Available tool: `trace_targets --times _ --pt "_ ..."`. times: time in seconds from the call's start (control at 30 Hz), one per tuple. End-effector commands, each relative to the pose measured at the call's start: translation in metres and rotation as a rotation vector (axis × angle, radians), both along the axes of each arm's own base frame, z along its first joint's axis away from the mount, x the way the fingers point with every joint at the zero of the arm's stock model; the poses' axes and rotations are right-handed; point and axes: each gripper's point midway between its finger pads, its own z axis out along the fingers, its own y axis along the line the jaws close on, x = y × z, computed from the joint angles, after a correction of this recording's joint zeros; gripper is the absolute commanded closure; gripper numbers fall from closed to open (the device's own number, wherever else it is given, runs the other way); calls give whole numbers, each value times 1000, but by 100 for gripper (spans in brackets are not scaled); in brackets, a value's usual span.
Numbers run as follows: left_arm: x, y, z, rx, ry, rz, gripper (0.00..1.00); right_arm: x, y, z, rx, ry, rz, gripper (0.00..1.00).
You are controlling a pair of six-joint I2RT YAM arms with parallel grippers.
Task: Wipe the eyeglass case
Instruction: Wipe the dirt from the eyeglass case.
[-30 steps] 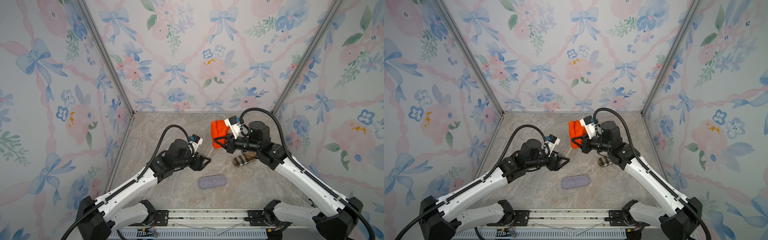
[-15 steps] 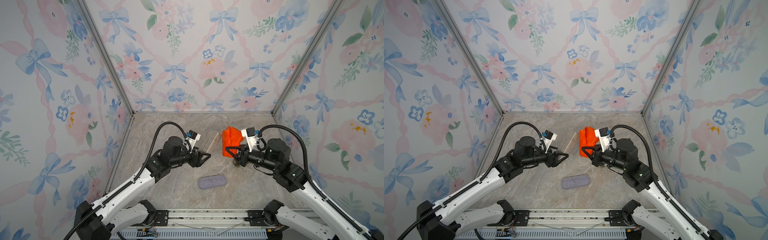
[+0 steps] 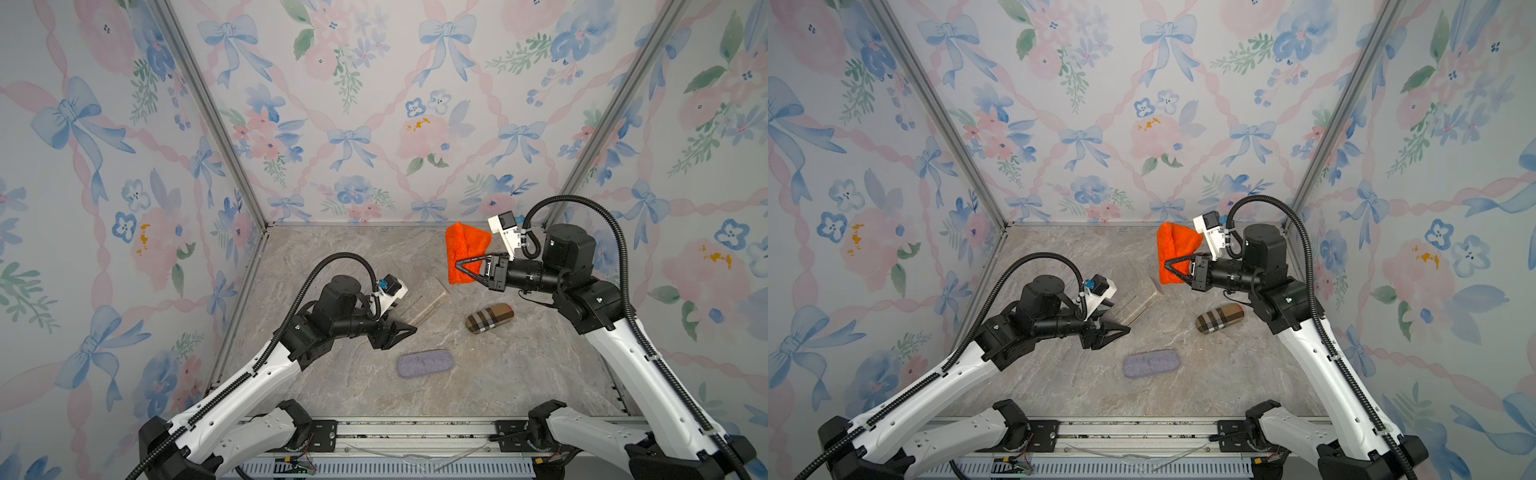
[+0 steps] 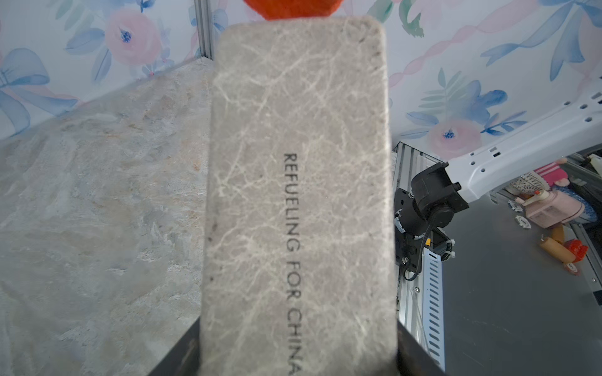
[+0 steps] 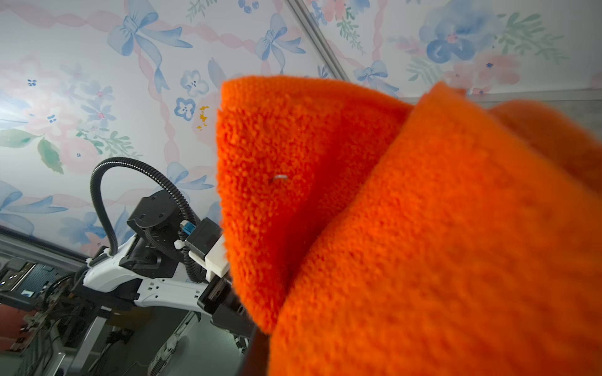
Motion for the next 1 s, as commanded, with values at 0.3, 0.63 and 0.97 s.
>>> trace_targets --times 0.3,0.63,0.97 --pt "23 2 25 6 -129 71 83 -41 49 -47 60 306 193 100" --pt "16 0 32 -67 -144 52 82 -29 4 -54 30 358 46 100" --pt "-4 12 8 34 -95 2 80 -23 -17 -31 -32 248 27 100"
